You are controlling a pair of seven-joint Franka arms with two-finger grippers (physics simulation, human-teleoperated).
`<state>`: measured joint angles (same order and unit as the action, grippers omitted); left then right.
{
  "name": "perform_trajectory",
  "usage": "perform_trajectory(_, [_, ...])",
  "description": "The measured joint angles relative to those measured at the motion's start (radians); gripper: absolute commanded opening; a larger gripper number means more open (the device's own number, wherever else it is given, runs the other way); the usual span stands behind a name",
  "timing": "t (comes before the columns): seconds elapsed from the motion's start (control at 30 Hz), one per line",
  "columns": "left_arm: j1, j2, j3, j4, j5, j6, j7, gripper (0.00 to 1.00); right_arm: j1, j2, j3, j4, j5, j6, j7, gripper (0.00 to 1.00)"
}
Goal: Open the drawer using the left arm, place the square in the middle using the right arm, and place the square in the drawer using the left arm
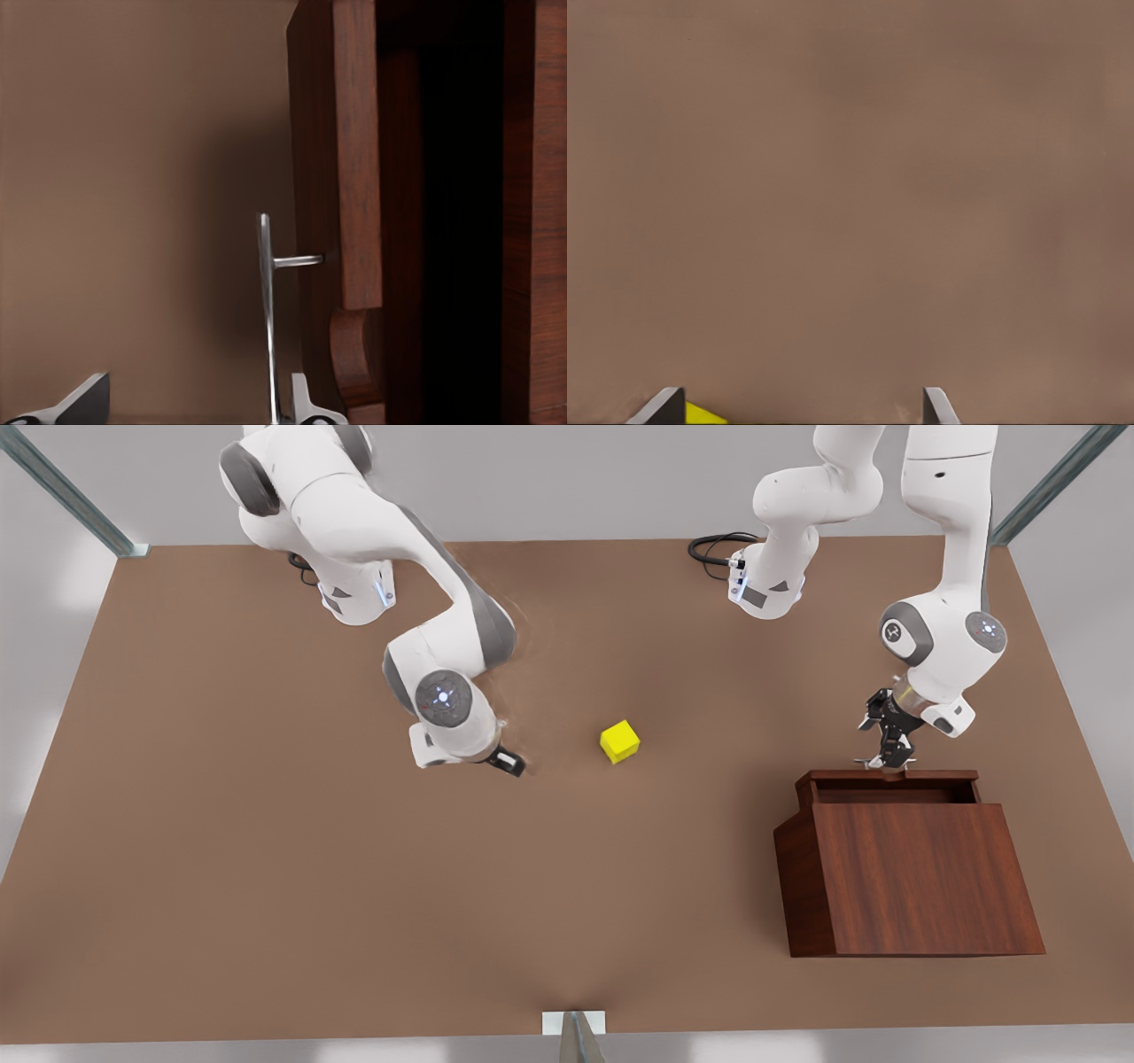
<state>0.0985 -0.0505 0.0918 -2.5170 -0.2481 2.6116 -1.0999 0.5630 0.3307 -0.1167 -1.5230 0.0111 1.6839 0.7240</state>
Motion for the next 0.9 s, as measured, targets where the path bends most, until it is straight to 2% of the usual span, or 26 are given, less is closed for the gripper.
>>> perform_trajectory(0.07, [0.004, 0.001, 0.0, 0.0, 0.003, -0.013, -0.001, 1.0, -0.172, -0.223, -0.001, -0.103, -0.214, -0.029, -0.667, 1.0])
perform_trajectory(0.1, [0.004, 0.002, -0.001, 0.0, 0.008, -0.015, -0.002, 1.0, -0.201, -0.274, 0.0, -0.12, -0.221, -0.031, -0.923, 1.0])
perform_trajectory(0.23, [0.03, -0.014, -0.012, 0.0, -0.003, -0.082, 0.001, 1.0, -0.177, -0.268, 0.0, -0.115, -0.218, -0.047, -0.94, 1.0])
perform_trajectory(0.37, [0.05, -0.034, -0.016, 0.001, -0.139, -0.093, 0.009, 1.0, -0.153, -0.265, 0.0, -0.114, -0.218, -0.05, -0.942, 1.0])
perform_trajectory(0.4, [0.033, -0.035, -0.017, 0.001, -0.169, -0.098, -0.003, 1.0, -0.173, -0.263, 0.0, -0.114, -0.218, -0.055, -0.94, 1.0])
perform_trajectory(0.47, [-0.094, -0.037, -0.033, 0.001, -0.099, -0.107, -0.034, 1.0, -0.195, -0.263, 0.0, -0.114, -0.218, -0.055, -0.94, 1.0])
perform_trajectory(0.5, [-0.112, -0.05, -0.044, 0.001, -0.069, -0.129, -0.043, 1.0, -0.189, -0.263, 0.0, -0.114, -0.218, -0.055, -0.941, 1.0])
perform_trajectory(0.57, [-0.058, -0.11, -0.101, 0.005, -0.03, -0.206, -0.131, 1.0, -0.162, -0.263, 0.0, -0.113, -0.218, -0.055, -0.942, 1.0])
perform_trajectory(0.63, [-0.082, -0.135, -0.22, 0.097, 0.009, -0.342, -0.315, 1.0, -0.154, -0.261, 0.0, -0.114, -0.218, -0.055, -0.939, 1.0])
perform_trajectory(0.67, [-0.073, -0.138, -0.22, 0.114, 0.044, -0.343, -0.318, 1.0, -0.162, -0.26, 0.0, -0.114, -0.218, -0.055, -0.94, 1.0])
perform_trajectory(0.7, [-0.069, -0.135, -0.211, 0.1, 0.086, -0.253, -0.318, 1.0, -0.172, -0.259, 0.0, -0.114, -0.218, -0.055, -0.939, 1.0])
perform_trajectory(0.77, [-0.053, -0.119, -0.117, 0.017, 0.19, -0.041, -0.309, 1.0, -0.181, -0.257, 0.0, -0.114, -0.218, -0.055, -0.94, 1.0])
perform_trajectory(0.9, [-0.059, -0.086, -0.084, -0.037, 0.316, 0.087, -0.313, 1.0, -0.162, -0.251, 0.0, -0.114, -0.218, -0.055, -0.94, 1.0])
